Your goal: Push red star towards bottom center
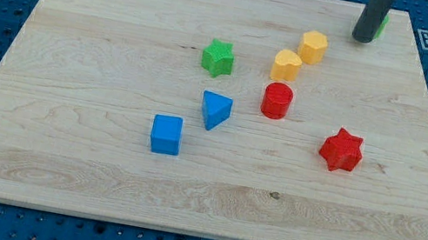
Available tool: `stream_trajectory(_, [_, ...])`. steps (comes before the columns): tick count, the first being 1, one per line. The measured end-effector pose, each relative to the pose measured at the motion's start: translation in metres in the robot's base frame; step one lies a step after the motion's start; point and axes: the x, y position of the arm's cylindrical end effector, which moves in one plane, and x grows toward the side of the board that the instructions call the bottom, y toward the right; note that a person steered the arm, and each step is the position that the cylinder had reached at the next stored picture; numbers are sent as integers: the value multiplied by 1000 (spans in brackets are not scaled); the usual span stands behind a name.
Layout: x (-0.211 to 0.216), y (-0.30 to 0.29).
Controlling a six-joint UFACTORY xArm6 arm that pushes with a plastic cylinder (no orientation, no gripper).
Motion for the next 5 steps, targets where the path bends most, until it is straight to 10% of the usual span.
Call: stream_trajectory(5, [197, -33])
